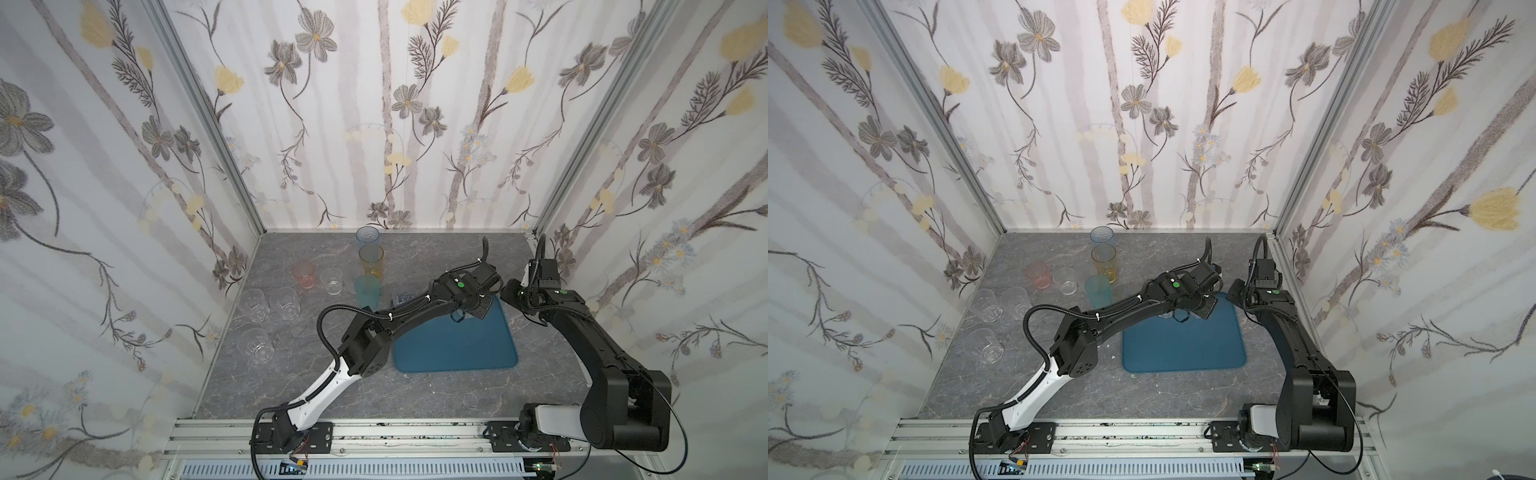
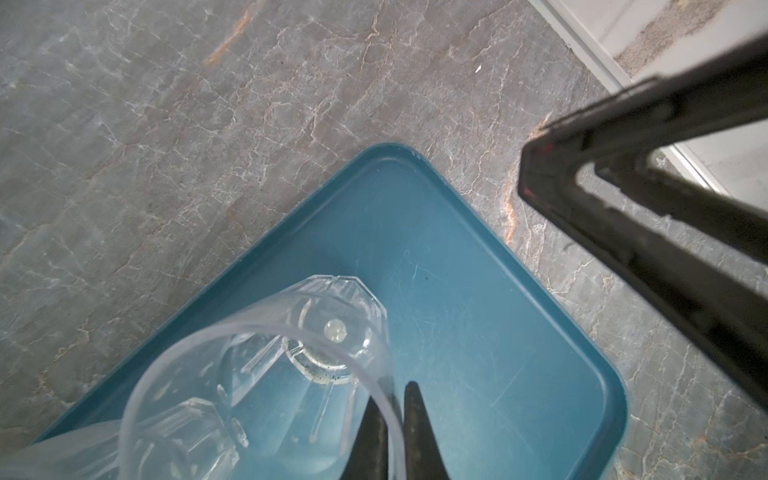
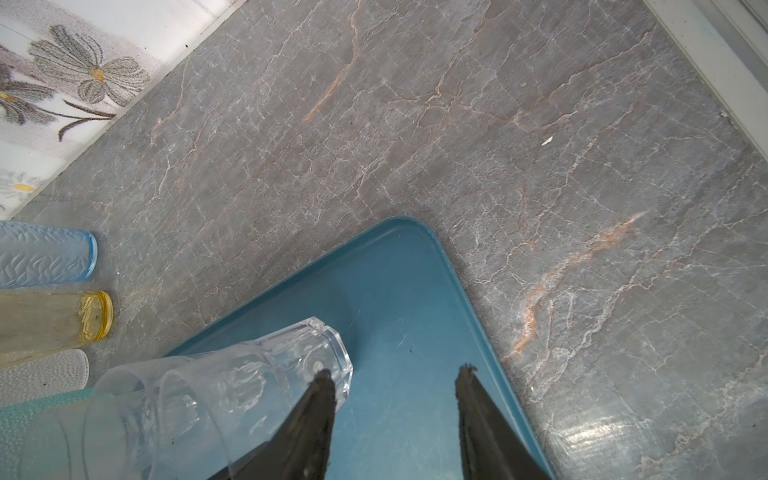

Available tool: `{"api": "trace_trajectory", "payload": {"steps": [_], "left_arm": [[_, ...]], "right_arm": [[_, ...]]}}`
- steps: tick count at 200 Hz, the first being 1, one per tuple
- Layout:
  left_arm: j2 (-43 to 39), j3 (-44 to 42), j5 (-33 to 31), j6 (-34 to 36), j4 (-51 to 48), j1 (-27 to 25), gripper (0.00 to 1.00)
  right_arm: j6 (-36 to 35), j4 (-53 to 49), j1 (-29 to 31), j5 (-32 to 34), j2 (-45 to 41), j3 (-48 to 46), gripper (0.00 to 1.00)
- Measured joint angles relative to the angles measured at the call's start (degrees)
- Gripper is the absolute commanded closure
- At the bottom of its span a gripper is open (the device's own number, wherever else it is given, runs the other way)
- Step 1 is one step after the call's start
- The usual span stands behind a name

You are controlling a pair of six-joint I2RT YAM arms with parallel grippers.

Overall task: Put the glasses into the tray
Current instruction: 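Carry the clear glass over the tray while the right gripper moves aside, then lower the glass onto the tray with the left gripper while the right gripper steadies it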

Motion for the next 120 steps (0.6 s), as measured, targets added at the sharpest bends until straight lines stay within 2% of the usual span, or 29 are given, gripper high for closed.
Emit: {"api": "trace_trajectory", "payload": {"steps": [32,56,91,120], "left_arm": [[0.0,0.11,0.04,0.48,0.07,0.02,0.68],[-0.5,1.4,-0.24,1.57,0.02,0.02,0.58],[-7.21,1.01,-2.54,4.44,0.09,0.42,0.52],[-15.02,-5.35,-7.26,6.27,1.75,2.19,0.51]], "right_arm": [[-0.2,-0.07,0.22,-0.98,0.94,0.66,0.51],[-1.03,-0.24,0.22,-2.32,1.6,1.62,0.49],[-2.23,-1.81,0.39,-6.1,2.12,2.49,0.48],[-3.21,-2.23,1.97,-8.76,2.12,2.23,0.48]]}}
